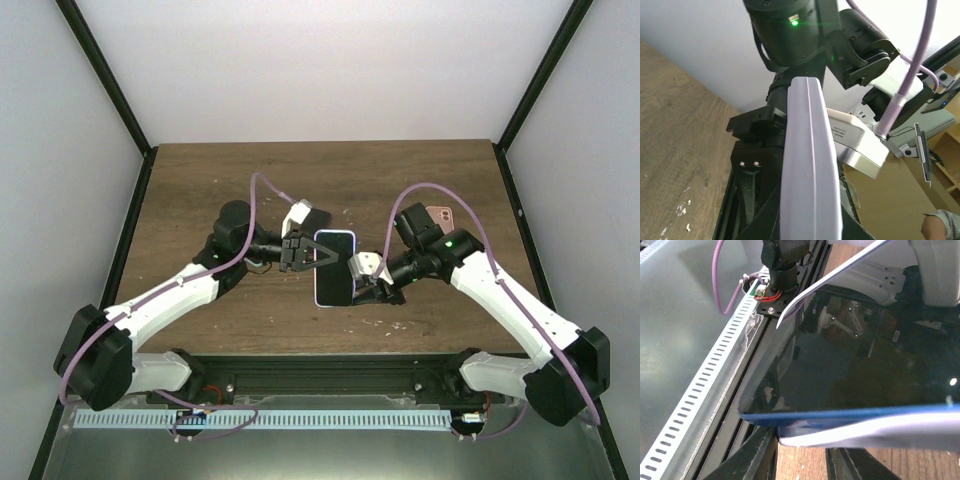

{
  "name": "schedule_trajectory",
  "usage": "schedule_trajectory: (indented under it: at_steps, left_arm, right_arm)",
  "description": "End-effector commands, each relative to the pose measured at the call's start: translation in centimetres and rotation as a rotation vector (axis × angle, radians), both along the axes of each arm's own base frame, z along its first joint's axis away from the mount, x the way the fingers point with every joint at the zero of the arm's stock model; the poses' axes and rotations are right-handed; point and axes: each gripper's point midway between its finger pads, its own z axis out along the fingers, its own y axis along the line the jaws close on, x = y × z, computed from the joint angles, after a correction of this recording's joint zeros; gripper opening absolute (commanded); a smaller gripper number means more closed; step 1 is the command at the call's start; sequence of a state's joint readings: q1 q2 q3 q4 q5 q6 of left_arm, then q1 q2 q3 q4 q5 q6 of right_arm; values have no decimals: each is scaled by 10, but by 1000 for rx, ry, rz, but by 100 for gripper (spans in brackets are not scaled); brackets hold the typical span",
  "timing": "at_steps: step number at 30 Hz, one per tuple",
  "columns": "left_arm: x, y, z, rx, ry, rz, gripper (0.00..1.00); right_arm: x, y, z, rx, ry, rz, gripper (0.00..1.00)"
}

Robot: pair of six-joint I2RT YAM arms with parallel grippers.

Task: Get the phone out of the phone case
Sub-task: Remove the phone case from the phone.

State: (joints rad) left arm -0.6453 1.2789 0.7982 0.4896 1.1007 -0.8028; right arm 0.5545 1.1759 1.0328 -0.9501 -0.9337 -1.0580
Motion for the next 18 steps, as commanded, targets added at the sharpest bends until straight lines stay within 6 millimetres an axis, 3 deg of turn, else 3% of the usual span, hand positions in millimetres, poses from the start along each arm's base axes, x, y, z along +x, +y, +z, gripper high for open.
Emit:
schedule_trajectory:
  at_steps: [1,9,18]
  left_arm:
    - [-52,4,20,-8,6,-216,0]
    - [-50,4,14,12,8,-200,0]
    - [-46,-3,-10,76,39,-178,0]
  right_arm:
    - [63,13,36,147,-223,-85,28]
    - [82,14,56,247,-28,-133,31]
    - [93,23,81,318,187,-200,47]
